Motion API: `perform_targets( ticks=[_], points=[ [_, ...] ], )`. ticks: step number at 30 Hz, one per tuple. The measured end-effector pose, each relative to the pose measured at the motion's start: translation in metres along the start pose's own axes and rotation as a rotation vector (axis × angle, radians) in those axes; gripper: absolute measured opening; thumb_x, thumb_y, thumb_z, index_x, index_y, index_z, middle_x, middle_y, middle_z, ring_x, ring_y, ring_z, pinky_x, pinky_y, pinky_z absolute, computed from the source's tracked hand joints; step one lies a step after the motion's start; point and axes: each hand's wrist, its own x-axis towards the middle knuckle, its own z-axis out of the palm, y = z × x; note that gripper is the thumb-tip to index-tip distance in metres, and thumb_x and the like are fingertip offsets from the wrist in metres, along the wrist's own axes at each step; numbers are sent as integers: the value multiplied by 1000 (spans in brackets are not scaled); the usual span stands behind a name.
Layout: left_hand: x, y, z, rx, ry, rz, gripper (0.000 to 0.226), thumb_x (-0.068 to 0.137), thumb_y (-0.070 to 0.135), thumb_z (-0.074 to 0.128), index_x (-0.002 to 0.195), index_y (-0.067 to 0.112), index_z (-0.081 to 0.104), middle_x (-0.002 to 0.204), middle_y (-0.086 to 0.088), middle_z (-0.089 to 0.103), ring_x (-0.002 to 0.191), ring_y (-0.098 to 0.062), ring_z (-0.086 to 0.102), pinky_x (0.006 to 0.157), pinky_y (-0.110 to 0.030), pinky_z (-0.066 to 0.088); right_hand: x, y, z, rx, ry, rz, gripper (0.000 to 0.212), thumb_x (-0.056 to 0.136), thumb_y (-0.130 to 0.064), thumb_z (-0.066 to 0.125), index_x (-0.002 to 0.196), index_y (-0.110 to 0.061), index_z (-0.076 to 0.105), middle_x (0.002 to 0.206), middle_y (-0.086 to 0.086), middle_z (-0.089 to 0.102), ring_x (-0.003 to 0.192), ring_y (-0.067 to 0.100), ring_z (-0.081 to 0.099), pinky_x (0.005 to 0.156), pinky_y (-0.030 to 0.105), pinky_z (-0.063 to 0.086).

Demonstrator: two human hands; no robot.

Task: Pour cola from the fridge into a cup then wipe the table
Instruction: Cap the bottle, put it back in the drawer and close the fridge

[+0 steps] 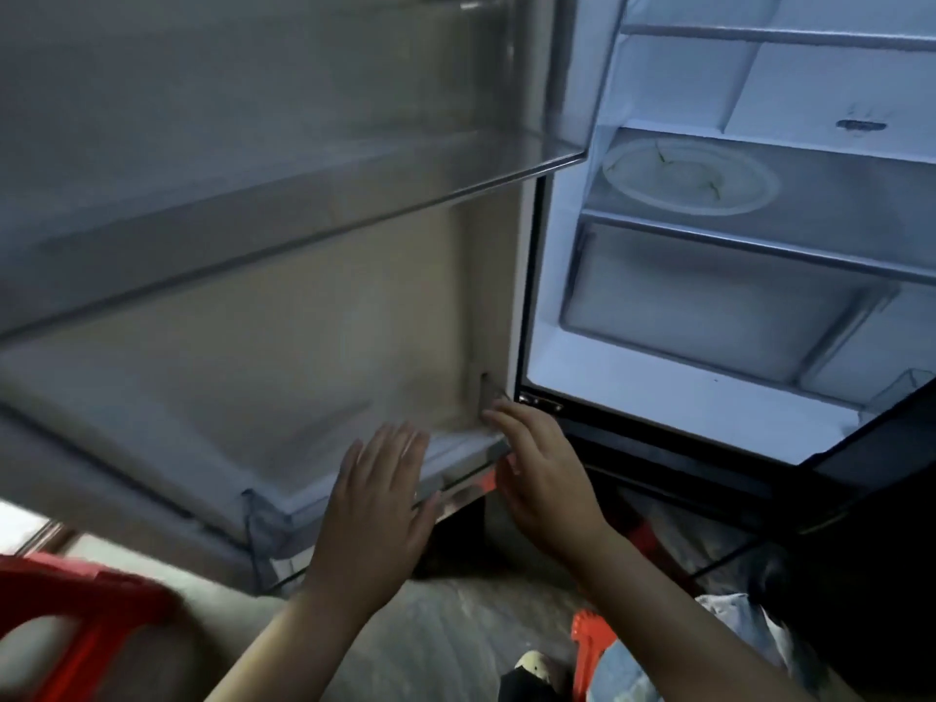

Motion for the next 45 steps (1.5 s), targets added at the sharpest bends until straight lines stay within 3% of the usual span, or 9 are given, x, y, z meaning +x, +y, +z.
perform_targets(
  ticks=[4, 8, 11, 23, 25, 28, 32, 38, 45],
  points=[
    [-58, -31, -2, 28, -71, -115, 59, 91, 38, 42, 132, -2, 54, 137, -20, 53, 126, -37, 51, 99, -51, 43, -17, -45, 34, -132, -179, -33, 53, 85, -11, 58, 136, -6, 45, 140, 15, 46, 131, 28, 40, 112, 40, 32],
    [-98, -55, 6, -50, -126, -183, 68, 99, 41, 39, 152, 8, 13, 160, -10, 11, 148, -24, 6, 118, -34, 5, -38, -74, 68, -319, -331, 17, 66, 89, -22, 57, 147, -13, 27, 155, 12, 25, 145, 30, 13, 119, 46, 7],
    [-111, -64, 9, -57, -111, -125, 69, 99, 36, 41, 153, 12, 6, 161, -4, 6, 148, -17, 0, 112, -27, -12, -45, -83, 79, -419, -368, 82, 72, 93, -26, 48, 151, -16, 7, 160, 9, 0, 143, 24, -18, 114, 35, -14],
    [-163, -48, -7, 136, -257, 106, 78, 99, 38, 35, 143, 14, -25, 157, -7, -24, 140, -20, -28, 111, -36, -18, -84, -128, 40, -353, -427, 175, 68, 97, -18, 41, 151, -13, 0, 159, 4, -7, 144, 14, -15, 110, 22, -11],
    [-175, -49, -14, 175, -130, 164, 81, 97, 37, 43, 146, 14, -17, 158, -7, -18, 141, -22, -26, 116, -40, -13, -99, -132, 35, -328, -432, 53, 69, 96, -20, 43, 151, -17, 1, 159, 0, -6, 142, 10, -17, 110, 20, -13],
    [-192, -55, -30, 159, 142, 243, 78, 84, 27, 63, 149, 9, 25, 158, -11, 19, 146, -29, 14, 117, -48, 17, -120, -141, 34, -293, -406, -77, 69, 95, -17, 46, 150, -18, 5, 156, -6, -4, 142, 7, -15, 109, 14, -16],
    [-200, -71, -46, 199, 313, 290, 73, 85, 20, 56, 150, 10, 25, 159, -9, 14, 147, -28, 10, 120, -45, 10, -145, -145, 30, -292, -343, -115, 66, 92, -13, 50, 150, -15, 17, 154, -6, 4, 142, 5, -4, 111, 11, -9],
    [-197, -70, -64, 177, 400, 238, 81, 79, 20, 65, 150, 13, 25, 158, -9, 17, 147, -27, 14, 118, -47, 17, -160, -141, 17, -279, -111, -47, 46, 83, -13, 69, 127, -11, 54, 137, 7, 51, 134, 17, 39, 106, 25, 31],
    [-188, -53, -73, 170, 377, 253, 81, 82, 29, 66, 150, 11, 25, 156, -11, 25, 145, -28, 19, 115, -49, 25, -179, -133, 7, -226, 0, 177, 29, 85, -19, 66, 113, -11, 62, 135, 0, 53, 130, 14, 46, 100, 22, 43]
  ],
)
